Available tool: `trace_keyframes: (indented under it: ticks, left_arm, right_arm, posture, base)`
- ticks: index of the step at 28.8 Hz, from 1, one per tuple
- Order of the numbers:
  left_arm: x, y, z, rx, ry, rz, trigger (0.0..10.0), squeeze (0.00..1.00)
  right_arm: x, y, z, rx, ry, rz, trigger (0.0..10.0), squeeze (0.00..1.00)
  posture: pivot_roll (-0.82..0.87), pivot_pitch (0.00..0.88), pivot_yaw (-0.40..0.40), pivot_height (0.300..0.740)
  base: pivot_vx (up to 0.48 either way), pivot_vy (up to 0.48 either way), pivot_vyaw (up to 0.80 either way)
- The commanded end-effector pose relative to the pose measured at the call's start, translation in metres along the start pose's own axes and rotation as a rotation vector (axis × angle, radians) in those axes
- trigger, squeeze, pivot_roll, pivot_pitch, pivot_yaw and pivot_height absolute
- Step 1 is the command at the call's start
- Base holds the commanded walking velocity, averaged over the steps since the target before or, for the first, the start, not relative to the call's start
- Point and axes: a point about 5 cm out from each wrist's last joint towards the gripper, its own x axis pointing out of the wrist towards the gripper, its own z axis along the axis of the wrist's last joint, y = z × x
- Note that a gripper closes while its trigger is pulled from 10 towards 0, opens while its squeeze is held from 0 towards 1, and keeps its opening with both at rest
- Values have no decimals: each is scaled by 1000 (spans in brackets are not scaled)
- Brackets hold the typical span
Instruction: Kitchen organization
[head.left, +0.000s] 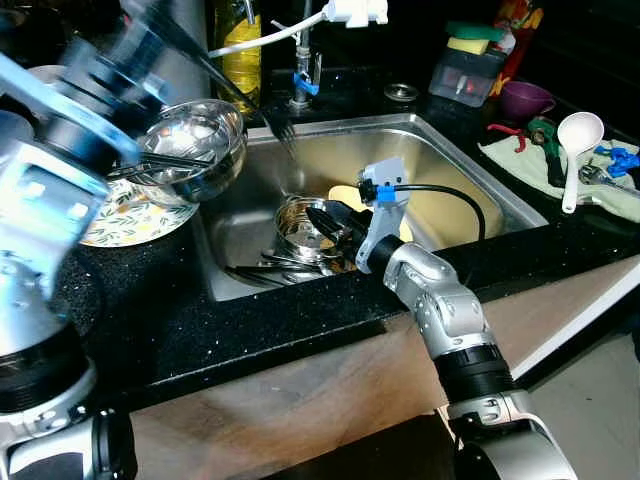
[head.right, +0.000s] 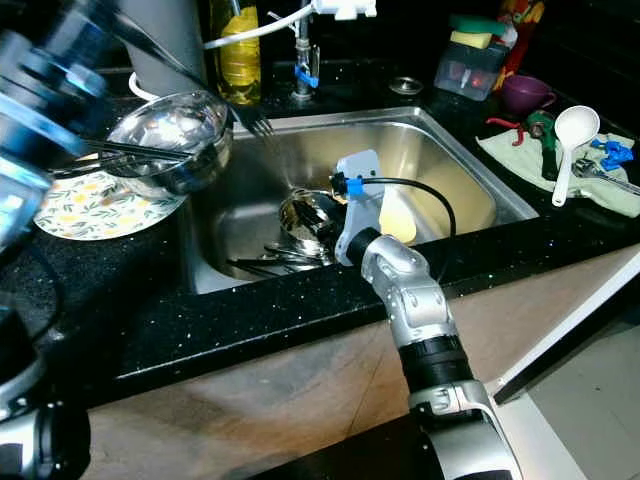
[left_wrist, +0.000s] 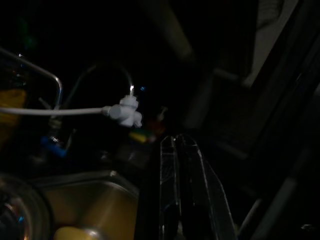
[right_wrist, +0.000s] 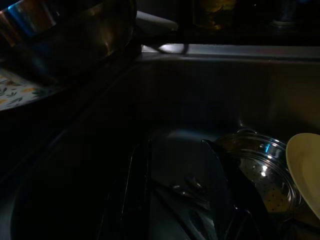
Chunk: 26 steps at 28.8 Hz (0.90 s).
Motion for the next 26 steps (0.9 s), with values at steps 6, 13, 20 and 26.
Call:
trace_keyframes:
  ticks: [6,13,20,26]
  left_arm:
    - [6,3,-30,120,50,11,0,0]
    - [15,29,-55,276,35,79,0,0]
    - [19,34,-65,453,71,61,0,0]
    - [18,43,-64,570,53,104,0,0]
  right_arm:
    - [-4,-3,4,8,-39,-21,10000,0]
    - [-7,-3,4,4,-48,-30,10000,0]
    - [-9,-4,5,2,-52,-34,10000,0]
    - [-9,-4,5,2,-53,-33,10000,0]
  posture:
    - [24,183,-50,740]
    - [17,179,-42,740]
    - [14,189,-40,740]
    - [15,192,-43,740]
  base:
    - [0,0,0]
    - [0,0,0]
    - [0,0,0]
    - [0,0,0]
